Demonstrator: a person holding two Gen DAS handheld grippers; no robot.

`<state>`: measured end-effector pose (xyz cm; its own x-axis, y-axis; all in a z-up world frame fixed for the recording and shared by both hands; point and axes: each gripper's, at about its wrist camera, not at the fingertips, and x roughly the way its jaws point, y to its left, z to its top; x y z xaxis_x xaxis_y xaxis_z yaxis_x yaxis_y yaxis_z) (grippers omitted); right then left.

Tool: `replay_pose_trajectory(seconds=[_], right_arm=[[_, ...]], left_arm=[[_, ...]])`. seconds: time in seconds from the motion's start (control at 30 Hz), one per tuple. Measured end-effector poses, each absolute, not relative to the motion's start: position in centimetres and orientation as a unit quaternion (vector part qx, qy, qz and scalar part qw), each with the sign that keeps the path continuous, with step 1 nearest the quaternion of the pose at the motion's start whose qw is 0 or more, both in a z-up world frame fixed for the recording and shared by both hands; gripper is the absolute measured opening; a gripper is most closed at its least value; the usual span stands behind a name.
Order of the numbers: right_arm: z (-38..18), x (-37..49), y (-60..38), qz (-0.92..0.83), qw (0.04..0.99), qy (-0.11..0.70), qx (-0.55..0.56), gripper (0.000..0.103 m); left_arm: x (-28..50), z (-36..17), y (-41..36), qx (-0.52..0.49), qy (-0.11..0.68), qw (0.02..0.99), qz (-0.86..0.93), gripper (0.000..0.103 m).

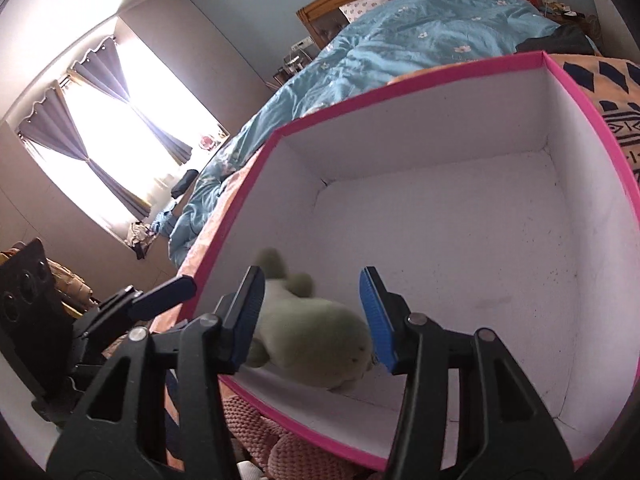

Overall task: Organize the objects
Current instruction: 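Carry the green plush into the pink box and open the right gripper, then grasp the brown-and-white plush monkey with the right gripper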

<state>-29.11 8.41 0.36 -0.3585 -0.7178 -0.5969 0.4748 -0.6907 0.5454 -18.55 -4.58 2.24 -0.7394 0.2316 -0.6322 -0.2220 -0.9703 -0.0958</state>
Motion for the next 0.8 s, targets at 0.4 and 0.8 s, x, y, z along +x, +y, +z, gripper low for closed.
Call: replay_pose_trajectory(seconds=[0.4, 0.8], right_arm=[[2.2, -26.2, 9.0, -0.835, 0.366, -0.073, 0.404, 0.061], [3.7, -15.3, 13.0, -0.856, 0.400, 0.009, 0.326, 0.073]], left_arm=[[-15.2, 2.8, -5.1, -0.298, -0.032, 0.136, 0.944, 0.063], [-7.1, 3.3, -4.0, -0.241, -0.018, 0.172, 0.955, 0.080]])
